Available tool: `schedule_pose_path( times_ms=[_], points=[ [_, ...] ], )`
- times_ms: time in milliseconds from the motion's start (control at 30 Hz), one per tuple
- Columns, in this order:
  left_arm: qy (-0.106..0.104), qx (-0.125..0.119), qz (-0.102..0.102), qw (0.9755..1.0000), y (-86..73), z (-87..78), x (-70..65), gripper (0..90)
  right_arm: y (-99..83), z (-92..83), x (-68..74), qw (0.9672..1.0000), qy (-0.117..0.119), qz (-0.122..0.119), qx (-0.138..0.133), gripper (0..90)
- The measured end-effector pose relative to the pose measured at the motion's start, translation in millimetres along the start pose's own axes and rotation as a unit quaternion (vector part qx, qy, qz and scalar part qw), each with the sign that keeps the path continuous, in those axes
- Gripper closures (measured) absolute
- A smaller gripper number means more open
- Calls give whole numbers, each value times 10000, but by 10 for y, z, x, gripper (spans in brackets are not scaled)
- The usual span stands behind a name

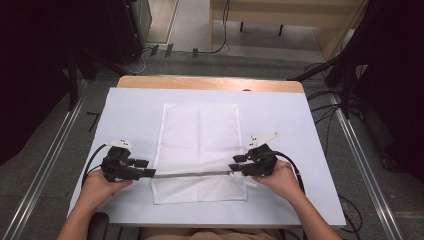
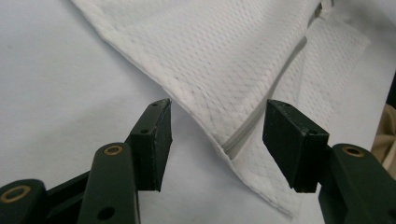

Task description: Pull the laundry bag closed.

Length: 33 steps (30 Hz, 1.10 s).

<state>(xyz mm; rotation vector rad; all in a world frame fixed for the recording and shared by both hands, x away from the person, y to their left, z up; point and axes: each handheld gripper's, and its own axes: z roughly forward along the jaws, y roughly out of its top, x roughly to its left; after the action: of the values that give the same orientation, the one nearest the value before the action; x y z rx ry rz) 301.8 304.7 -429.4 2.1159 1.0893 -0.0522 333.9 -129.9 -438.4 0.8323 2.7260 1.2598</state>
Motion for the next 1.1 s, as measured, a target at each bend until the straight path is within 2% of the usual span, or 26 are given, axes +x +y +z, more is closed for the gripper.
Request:
schedule_pose_path(
  times_ms=[133, 267, 433, 533, 567, 633, 933, 1100],
  points=[
    [258, -290, -8, 9992, -6, -55, 29, 359, -17, -80, -73, 9995, -260, 50, -175, 463],
    [514, -463, 2, 9976, -24, -96, 67, 341, -37, -141, -144, 9987, -384, 194, -289, 449],
    [640, -580, -60, 9962, -35, -133, 107, 337, -80, -276, -250, 9959, -612, 406, -527, 394],
    [728, -569, -123, 9956, -46, -145, 132, 338, -127, -356, -307, 9938, -800, 445, -635, 358],
    [763, -574, -127, 9953, -50, -149, 144, 337, -161, -405, -345, 9920, -909, 535, -689, 350],
    [819, -592, -175, 9947, -56, -164, 163, 337, -179, -428, -368, 9914, -949, 550, -719, 345],
    [1025, -630, -356, 9921, -81, -196, 244, 319, -306, -537, -555, 9836, -1225, 995, -874, 297],
    [1095, -642, -407, 9911, -88, -197, 265, 314, -325, -520, -588, 9825, -1284, 1053, -848, 286]
  ],
)
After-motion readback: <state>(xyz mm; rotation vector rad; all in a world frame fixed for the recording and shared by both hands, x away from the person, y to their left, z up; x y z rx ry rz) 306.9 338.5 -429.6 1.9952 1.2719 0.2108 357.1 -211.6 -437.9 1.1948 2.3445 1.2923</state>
